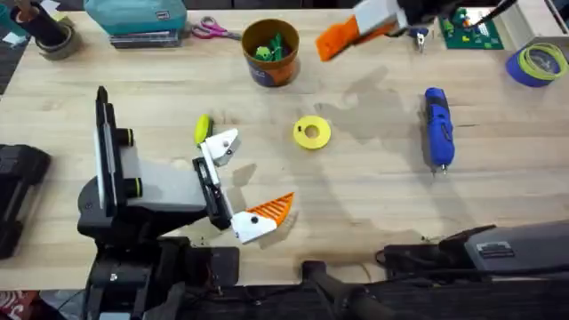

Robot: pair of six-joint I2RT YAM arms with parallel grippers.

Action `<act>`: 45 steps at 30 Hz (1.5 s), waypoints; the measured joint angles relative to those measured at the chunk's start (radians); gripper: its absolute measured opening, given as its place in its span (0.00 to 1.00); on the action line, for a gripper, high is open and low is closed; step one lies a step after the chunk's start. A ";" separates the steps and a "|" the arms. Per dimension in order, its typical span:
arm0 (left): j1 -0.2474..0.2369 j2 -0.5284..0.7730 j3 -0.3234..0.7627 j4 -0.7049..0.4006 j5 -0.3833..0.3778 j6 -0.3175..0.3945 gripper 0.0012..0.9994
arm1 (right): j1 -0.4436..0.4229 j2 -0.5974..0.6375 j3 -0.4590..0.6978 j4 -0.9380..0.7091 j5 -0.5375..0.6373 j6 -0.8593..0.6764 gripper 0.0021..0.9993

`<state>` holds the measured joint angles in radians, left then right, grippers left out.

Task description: Pick up the gripper from the table and insert it into the empty holder that is missing its gripper. Then pick up a screw, insert it into the mounting hole, and use the screwdriver to tighten it. Finally, clean up the table by picking up the vegetable and placing it into the bucket.

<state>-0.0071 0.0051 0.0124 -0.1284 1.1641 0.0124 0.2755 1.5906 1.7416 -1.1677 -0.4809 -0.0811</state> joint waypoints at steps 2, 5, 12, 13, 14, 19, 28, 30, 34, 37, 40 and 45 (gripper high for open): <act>0.000 0.000 0.000 0.000 0.000 0.000 0.99 | -0.013 0.000 -0.004 0.035 -0.086 0.000 0.01; 0.000 0.000 0.000 0.000 0.000 0.000 0.99 | -0.027 -0.002 -0.046 0.110 -0.226 0.000 0.01; 0.000 0.000 0.000 0.000 0.000 0.000 0.99 | -0.066 -0.011 -0.232 0.300 -0.561 0.007 0.01; 0.000 0.000 0.000 0.000 0.000 0.000 0.99 | -0.074 -0.011 -0.261 0.327 -0.610 0.008 0.01; 0.000 0.000 0.000 0.000 0.000 0.000 0.99 | -0.080 -0.011 -0.286 0.348 -0.651 0.009 0.01; 0.000 0.000 0.000 0.000 0.000 0.000 0.99 | -0.101 -0.011 -0.428 0.453 -0.848 0.017 0.01; 0.000 0.000 0.000 0.000 0.000 0.000 0.99 | -0.101 -0.011 -0.668 0.723 -1.013 0.128 0.01; 0.000 0.000 0.000 0.000 0.000 0.000 0.99 | -0.101 -0.011 -0.730 0.875 -1.026 0.205 0.01; 0.000 0.000 0.000 0.000 0.000 0.000 0.99 | -0.101 -0.011 -0.847 1.322 -1.037 0.433 0.01; 0.000 0.000 0.000 0.000 0.001 0.000 0.99 | -0.101 -0.011 -0.924 1.722 -1.041 0.673 0.01; 0.000 0.000 0.000 0.000 0.003 0.000 0.99 | -0.101 -0.011 -0.975 1.994 -1.043 0.894 0.01; 0.000 0.000 0.000 0.000 0.003 0.000 0.99 | -0.100 -0.011 -1.031 2.129 -1.043 1.151 0.01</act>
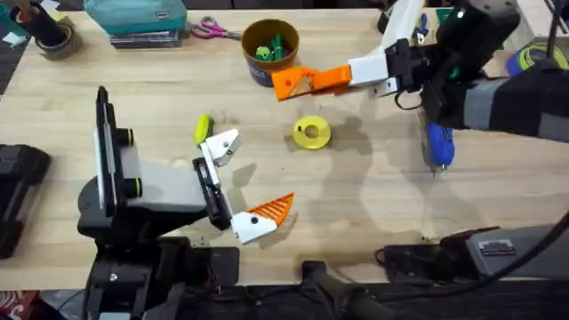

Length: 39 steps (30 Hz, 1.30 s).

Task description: Pick up the gripper from the table and insert it into the empty holder that is missing its gripper. Then pick up a screw, insert it into the mounting hole, and use the screwdriver to tighten it. Finally, clean up the table by picking up the vegetable and placing it into the bucket.

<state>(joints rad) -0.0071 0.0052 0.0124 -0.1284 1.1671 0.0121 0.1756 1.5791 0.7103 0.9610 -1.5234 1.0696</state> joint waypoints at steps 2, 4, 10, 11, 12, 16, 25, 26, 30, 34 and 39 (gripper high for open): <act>0.000 0.000 0.000 0.000 0.000 0.000 0.98 | 0.003 0.000 -0.016 0.002 0.000 0.048 0.01; 0.000 0.000 0.000 0.000 0.000 0.000 0.99 | 0.009 0.000 -0.032 0.002 0.000 0.081 0.01; 0.000 0.000 0.000 0.000 0.000 0.000 0.99 | 0.058 0.011 -0.083 0.039 0.002 0.132 0.01; 0.000 0.000 0.000 0.000 0.000 0.000 0.99 | 0.064 0.021 -0.092 0.066 0.004 0.144 0.01; 0.000 0.000 0.000 0.000 0.000 0.000 0.99 | 0.069 0.033 -0.102 0.102 0.007 0.162 0.01; 0.000 0.000 0.000 0.000 0.000 0.000 0.99 | 0.087 0.077 -0.134 0.262 0.018 0.249 0.01; 0.000 0.000 0.000 0.000 0.000 0.000 0.99 | 0.152 0.118 -0.153 0.393 0.054 0.391 0.01; 0.000 0.000 0.000 0.000 0.000 0.000 0.99 | 0.164 0.124 -0.154 0.393 0.057 0.399 0.01; 0.000 0.000 0.000 0.000 0.000 0.000 0.99 | 0.198 0.139 -0.158 0.400 0.068 0.438 0.01; 0.000 0.000 0.000 0.000 0.000 0.000 0.99 | 0.203 0.140 -0.191 0.409 0.087 0.461 0.01; 0.000 0.000 0.000 0.000 0.000 0.000 0.99 | 0.203 0.140 -0.278 0.411 0.126 0.464 0.01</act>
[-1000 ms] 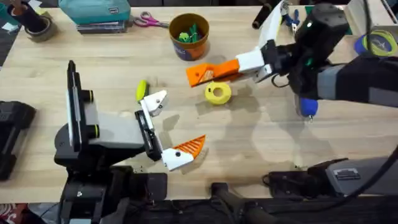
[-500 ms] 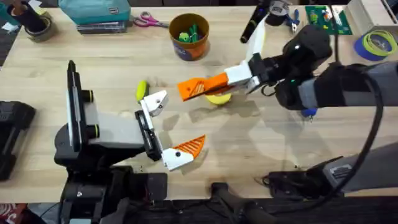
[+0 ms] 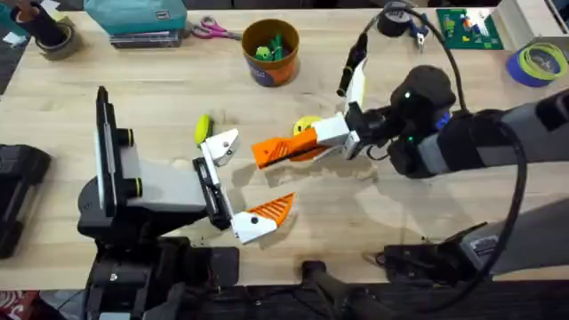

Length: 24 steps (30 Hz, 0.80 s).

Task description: Pick up the gripper from the table and insert it into the empty holder that is missing its gripper. Then pick up a screw, insert it into the mounting hole, and use the screwdriver to tighten it. Finally, clean up the table by picking up the vegetable and placing it into the bucket.

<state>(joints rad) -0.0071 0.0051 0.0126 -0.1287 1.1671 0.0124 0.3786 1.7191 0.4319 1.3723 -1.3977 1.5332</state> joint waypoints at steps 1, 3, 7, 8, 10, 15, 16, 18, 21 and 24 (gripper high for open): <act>0.000 0.000 0.000 0.000 0.000 0.000 0.99 | 0.001 0.000 -0.010 0.004 0.006 -0.001 0.01; 0.000 0.000 0.000 0.000 0.000 0.000 0.99 | 0.005 0.000 -0.015 0.014 0.018 -0.003 0.01; 0.000 0.000 0.000 0.000 0.000 0.000 0.99 | 0.022 0.000 -0.015 0.079 0.032 -0.006 0.01; 0.000 0.000 0.000 0.000 0.000 0.000 0.99 | 0.027 0.000 -0.015 0.102 0.038 -0.003 0.01; 0.000 0.000 0.000 0.000 0.000 0.000 0.99 | 0.036 0.000 -0.015 0.140 0.048 0.005 0.01; 0.000 0.000 0.000 0.000 0.000 0.000 0.99 | 0.058 0.000 -0.015 0.150 0.062 0.014 0.01; 0.000 0.000 0.000 0.000 0.000 0.000 0.99 | 0.060 0.000 -0.015 0.152 0.064 0.016 0.01; 0.000 0.000 0.000 0.000 0.000 0.000 0.99 | 0.065 0.000 -0.015 0.156 0.069 0.016 0.01; 0.000 0.000 0.000 0.000 0.000 0.000 0.99 | 0.073 0.000 -0.015 0.157 0.079 0.016 0.01; 0.000 0.000 0.000 0.000 0.000 0.000 0.99 | 0.082 0.000 -0.015 0.157 0.093 0.016 0.01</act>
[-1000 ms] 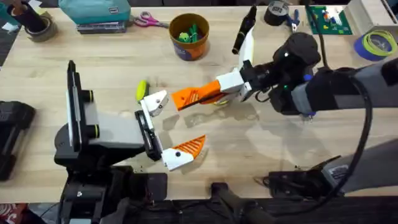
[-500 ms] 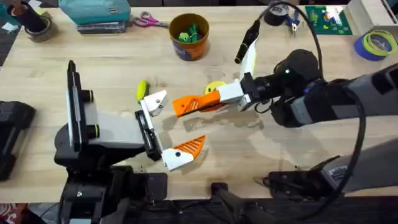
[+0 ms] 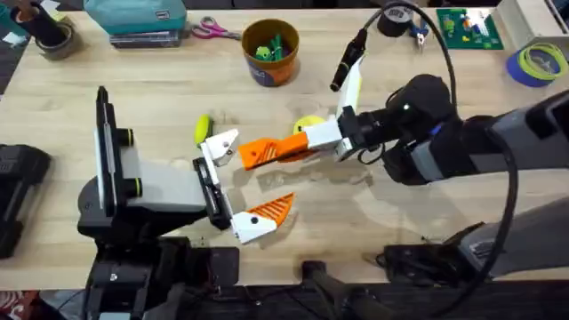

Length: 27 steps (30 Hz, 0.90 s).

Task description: Pick up the gripper from the table and insert it into the empty holder that is missing its gripper. Then pick up a screw, insert it into the mounting hole, and use the screwdriver to tighten it. Finally, clean up the table by picking up the vegetable and placing it into the bucket.

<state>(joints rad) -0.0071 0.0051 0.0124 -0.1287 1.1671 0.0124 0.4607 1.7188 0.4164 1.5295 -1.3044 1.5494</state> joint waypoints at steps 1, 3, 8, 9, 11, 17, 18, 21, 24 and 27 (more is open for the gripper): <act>0.000 0.000 0.000 0.000 0.000 0.000 0.99 | 0.002 0.000 0.000 0.000 0.004 0.000 0.01; 0.000 0.000 0.000 0.000 0.000 0.000 0.99 | 0.008 0.000 0.000 0.000 0.012 0.000 0.01; 0.000 0.000 0.000 0.000 0.000 0.000 0.99 | 0.023 0.000 0.000 0.000 0.035 0.000 0.01; 0.000 0.000 0.000 0.000 0.000 0.000 0.99 | 0.026 0.000 0.000 0.000 0.038 0.000 0.01; 0.000 0.000 0.000 0.000 0.000 0.000 0.99 | 0.030 0.000 0.000 0.001 0.047 0.000 0.01; 0.000 0.000 0.000 0.000 0.000 0.000 0.99 | 0.037 0.000 0.000 0.001 0.061 0.000 0.01; 0.000 0.000 0.000 0.000 0.000 0.000 0.99 | 0.037 0.000 0.000 0.001 0.062 0.000 0.01; 0.000 0.000 0.000 0.000 0.000 0.000 0.99 | 0.039 0.000 0.000 0.000 0.065 0.000 0.01; 0.000 0.000 0.000 0.000 0.000 0.000 0.99 | 0.041 0.000 0.000 -0.002 0.070 0.000 0.01; 0.000 0.000 0.000 0.000 0.000 0.000 0.99 | 0.041 0.000 0.000 -0.004 0.071 0.000 0.01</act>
<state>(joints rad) -0.0071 0.0051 0.0124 -0.1287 1.1671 0.0124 0.5022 1.7189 0.4164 1.5257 -1.2339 1.5494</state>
